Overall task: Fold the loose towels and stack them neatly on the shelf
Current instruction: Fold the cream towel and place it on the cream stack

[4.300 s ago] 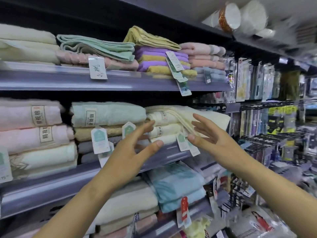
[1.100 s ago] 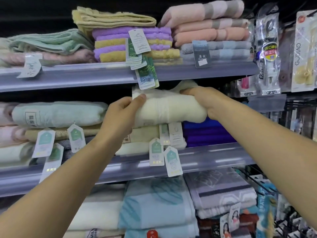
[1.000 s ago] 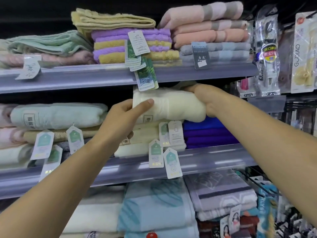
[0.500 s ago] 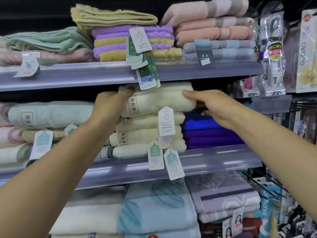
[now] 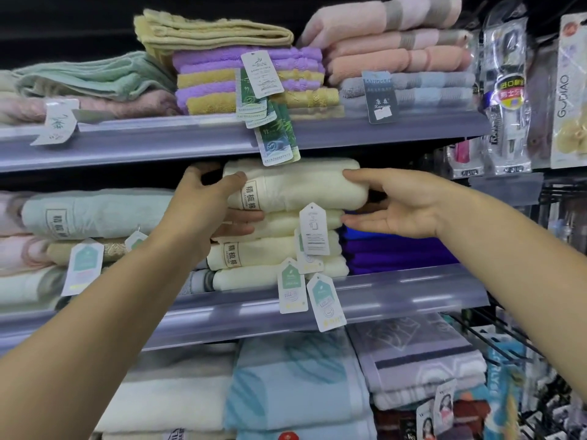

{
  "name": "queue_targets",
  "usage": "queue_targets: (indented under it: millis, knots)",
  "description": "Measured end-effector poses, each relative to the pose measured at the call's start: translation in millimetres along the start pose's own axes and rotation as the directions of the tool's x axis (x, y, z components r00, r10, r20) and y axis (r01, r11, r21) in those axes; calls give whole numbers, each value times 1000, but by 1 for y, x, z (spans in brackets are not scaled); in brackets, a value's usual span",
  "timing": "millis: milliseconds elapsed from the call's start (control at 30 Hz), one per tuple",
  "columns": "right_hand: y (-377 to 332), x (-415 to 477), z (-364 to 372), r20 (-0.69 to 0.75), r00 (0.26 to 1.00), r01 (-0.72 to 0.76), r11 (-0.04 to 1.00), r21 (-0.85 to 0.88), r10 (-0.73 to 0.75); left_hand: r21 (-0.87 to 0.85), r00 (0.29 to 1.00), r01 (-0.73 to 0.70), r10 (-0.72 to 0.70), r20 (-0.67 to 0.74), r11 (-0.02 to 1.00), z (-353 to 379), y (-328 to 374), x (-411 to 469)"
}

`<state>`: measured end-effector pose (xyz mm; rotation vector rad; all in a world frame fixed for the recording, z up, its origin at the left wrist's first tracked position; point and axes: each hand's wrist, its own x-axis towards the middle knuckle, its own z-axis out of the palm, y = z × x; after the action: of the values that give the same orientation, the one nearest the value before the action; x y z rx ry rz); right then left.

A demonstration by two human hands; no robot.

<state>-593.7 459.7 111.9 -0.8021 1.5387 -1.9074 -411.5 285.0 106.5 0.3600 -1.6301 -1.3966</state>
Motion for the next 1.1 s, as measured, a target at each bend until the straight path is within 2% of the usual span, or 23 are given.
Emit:
queue_targets:
  millis: [133,300,500,667,900,1000,1100]
  knots:
    - [6,1,9,-15,992,127,982,141,-126,0,992,-122,122,-20,993,3,-5,-3]
    - [2,3,18,-29,976,218,975,52,-217,49,989,-133,136,-63,990,3,-4,4]
    - [2,6,31,104,973,213,976,-40,-208,127,989,-135,143,-50,983,0,-10,12]
    - [2,15,34,82,981,178,983,-43,-174,110,995,-90,94,-32,990,-7,-15,19]
    - [5,26,40,75,971,233,969,-85,-227,222,969,-193,221,-109,956,-9,-20,11]
    - [6,30,35,61,970,244,957,-156,-237,349,944,-260,313,-103,900,-9,-25,10]
    - [8,34,30,52,955,292,909,-296,-291,399,945,-270,320,-65,876,-12,-25,13]
